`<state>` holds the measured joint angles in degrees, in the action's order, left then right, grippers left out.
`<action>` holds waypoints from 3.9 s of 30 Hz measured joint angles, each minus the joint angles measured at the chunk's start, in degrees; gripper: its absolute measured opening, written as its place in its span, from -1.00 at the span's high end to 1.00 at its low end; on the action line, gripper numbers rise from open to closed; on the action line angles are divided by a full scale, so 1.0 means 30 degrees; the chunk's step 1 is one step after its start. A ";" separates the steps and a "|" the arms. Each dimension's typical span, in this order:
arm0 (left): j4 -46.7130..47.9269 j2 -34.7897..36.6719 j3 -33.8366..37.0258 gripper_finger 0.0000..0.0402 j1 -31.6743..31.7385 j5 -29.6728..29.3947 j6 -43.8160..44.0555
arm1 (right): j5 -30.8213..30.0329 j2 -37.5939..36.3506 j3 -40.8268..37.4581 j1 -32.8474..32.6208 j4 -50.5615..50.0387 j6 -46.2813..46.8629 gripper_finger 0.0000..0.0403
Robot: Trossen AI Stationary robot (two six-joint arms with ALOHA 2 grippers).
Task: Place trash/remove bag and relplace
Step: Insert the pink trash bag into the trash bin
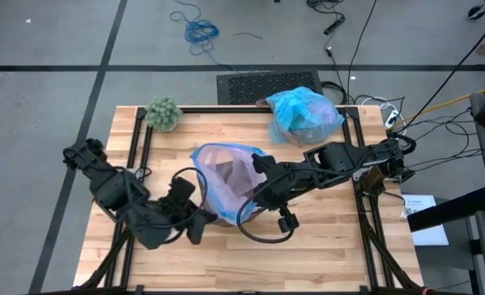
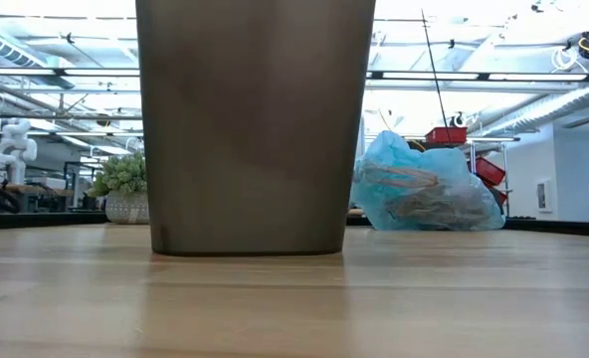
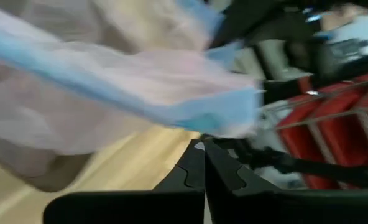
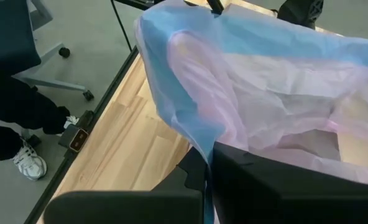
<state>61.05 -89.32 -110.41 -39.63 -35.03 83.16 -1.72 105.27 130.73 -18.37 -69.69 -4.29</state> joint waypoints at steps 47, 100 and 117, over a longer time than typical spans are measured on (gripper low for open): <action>0.5352 -0.0030 -0.2820 0.43 0.3197 0.4835 -2.1476 | 0.0104 0.0015 -0.0005 0.0751 0.0000 0.0204 1.00; 0.9651 -0.4671 -0.1034 1.00 -0.0308 0.2005 -0.7668 | 0.0097 0.0029 -0.3521 0.0517 -0.0536 0.1421 1.00; 0.7959 -0.4649 0.1218 1.00 -0.2110 0.1307 -0.2309 | 0.0097 -0.0117 -0.5455 0.0109 0.0490 0.2295 1.00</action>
<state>84.93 -103.26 -106.76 -45.96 -31.11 76.23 -1.43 104.92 114.37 -18.04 -68.22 2.59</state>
